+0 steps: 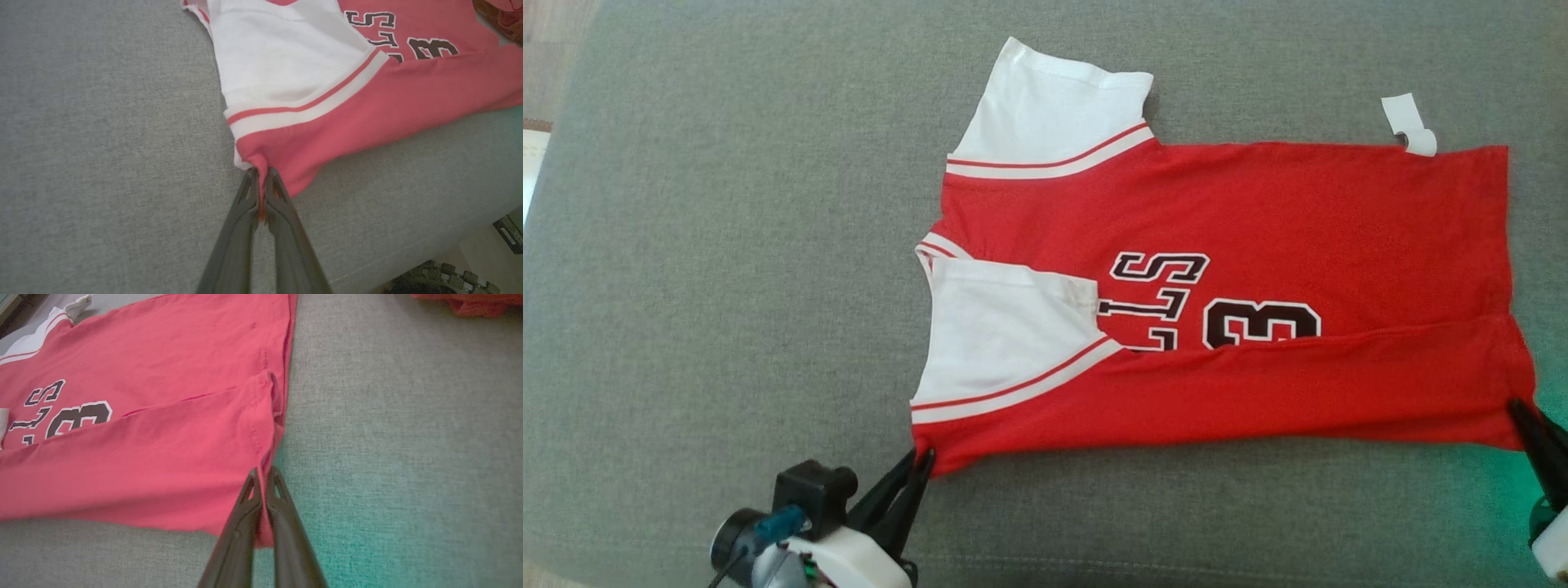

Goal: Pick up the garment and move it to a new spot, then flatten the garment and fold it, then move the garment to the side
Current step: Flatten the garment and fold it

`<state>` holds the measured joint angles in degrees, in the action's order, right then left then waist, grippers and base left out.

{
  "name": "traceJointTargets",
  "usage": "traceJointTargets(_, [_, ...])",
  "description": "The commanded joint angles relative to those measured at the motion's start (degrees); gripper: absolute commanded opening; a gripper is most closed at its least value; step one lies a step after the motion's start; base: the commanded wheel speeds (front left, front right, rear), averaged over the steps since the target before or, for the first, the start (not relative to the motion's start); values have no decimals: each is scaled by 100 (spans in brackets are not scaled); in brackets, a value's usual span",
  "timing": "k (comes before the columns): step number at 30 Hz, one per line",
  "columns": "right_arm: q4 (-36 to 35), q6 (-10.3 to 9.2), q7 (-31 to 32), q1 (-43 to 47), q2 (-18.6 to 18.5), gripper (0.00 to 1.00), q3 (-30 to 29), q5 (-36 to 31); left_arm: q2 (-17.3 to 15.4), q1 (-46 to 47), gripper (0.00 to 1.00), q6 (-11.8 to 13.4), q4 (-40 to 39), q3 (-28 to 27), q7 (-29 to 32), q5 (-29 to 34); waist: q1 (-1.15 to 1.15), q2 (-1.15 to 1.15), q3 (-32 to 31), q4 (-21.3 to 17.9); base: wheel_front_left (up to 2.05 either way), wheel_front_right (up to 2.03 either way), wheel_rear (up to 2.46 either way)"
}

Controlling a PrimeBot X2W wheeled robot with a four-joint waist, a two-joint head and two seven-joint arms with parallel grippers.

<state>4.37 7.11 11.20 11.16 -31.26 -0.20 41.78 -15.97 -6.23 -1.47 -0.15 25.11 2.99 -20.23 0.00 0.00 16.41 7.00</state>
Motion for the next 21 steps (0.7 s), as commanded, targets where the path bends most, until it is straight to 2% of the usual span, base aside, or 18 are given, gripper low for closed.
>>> traceJointTargets(1, [-185,37,-5,14,-197,63,-49,-49,-84,90,4,60,-185,-206,-22,70,0,0,19,1,0,0,0])
traceJointTargets(2, [-194,37,-11,17,-181,100,-79,-59,-73,99,31,81,-176,-211,-20,67,0,0,24,-2,0,0,0])
traceJointTargets(3, [-205,37,-25,18,-156,100,-122,-69,-66,115,100,109,-176,-217,-25,79,0,0,27,-4,0,0,0])
traceJointTargets(8, [-375,37,-93,59,-55,100,-318,-160,-100,147,100,160,-367,-221,97,69,0,0,-29,-15,0,0,0])
traceJointTargets(14, [-750,37,-275,57,118,100,-460,-389,-232,304,100,315,-1252,-445,274,55,0,0,-184,-117,0,0,0])
traceJointTargets(17, [-878,37,-326,7,216,100,-409,-444,-257,509,100,323,-1486,-596,337,-46,0,0,-200,-176,0,0,0])
traceJointTargets(21, [-1026,37,-406,-236,405,100,-206,-545,-521,1230,100,195,-1650,-869,653,-112,0,0,-94,-383,0,0,0])
